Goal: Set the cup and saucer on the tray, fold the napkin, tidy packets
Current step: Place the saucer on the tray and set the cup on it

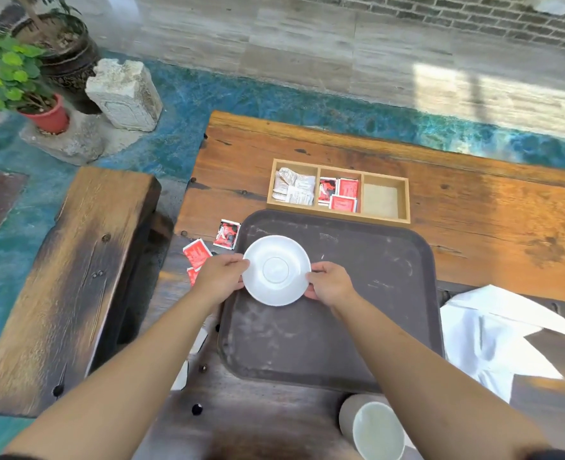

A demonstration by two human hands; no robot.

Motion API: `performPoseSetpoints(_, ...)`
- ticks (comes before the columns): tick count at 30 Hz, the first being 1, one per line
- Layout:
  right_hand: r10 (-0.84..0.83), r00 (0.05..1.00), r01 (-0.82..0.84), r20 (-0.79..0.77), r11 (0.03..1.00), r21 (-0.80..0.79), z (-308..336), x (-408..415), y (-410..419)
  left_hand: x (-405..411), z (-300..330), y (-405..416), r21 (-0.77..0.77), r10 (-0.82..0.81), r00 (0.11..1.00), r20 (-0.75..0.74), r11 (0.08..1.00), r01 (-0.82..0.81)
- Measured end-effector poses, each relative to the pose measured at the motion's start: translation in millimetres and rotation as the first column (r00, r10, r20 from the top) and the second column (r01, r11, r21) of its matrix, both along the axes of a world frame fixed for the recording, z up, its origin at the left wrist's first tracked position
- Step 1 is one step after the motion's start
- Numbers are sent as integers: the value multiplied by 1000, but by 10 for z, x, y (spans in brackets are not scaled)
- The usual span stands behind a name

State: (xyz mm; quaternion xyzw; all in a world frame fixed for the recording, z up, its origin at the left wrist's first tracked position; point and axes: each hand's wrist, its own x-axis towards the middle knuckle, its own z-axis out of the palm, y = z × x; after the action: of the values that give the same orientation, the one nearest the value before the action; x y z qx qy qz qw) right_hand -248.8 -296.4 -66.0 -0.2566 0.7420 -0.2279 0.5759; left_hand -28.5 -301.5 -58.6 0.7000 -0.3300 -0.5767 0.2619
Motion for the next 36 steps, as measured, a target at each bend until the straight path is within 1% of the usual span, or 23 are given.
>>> performPoseSetpoints(4, -9, 1000, 9, 1, 1000, 2, -73, -2, -115, -14, -123, -108, -29, -9, 999, 41, 1000, 10)
performPoseSetpoints(10, -20, 1000, 20, 15, 1000, 14, -135, -8, -183, -34, -253, -168, -31, -34, 997, 76, 999, 37)
performPoseSetpoints(13, -13, 1000, 13, 17, 1000, 11, -135, -24, -182, -45, -267, -153, -27, -56, 991, 120, 998, 59)
performPoseSetpoints(19, 42, 999, -42, 30, 999, 21, -57, -59, -135, -43, -249, -77, -63, -129, 973, 191, 988, 143)
performPoseSetpoints(23, 63, 998, -63, 6, 998, 28, 0, -112, -40, -47, -216, -3, -104, -183, 945, 270, 971, 217)
performPoseSetpoints(27, 107, 994, -106, -31, 994, 34, 63, -224, 142, -94, -150, 159, -110, -240, 928, 284, 954, 280)
performPoseSetpoints(32, 159, 983, -156, -86, 987, 40, 129, -474, 518, -264, -41, 503, -97, -380, 859, 342, 895, 434)
performPoseSetpoints(34, 171, 977, -168, -126, 985, 31, 162, -600, 709, -341, -2, 682, -85, -453, 807, 379, 852, 517)
performPoseSetpoints(36, 160, 975, -159, -156, 987, 17, 201, -730, 931, -420, 17, 879, -75, -536, 737, 412, 786, 613)
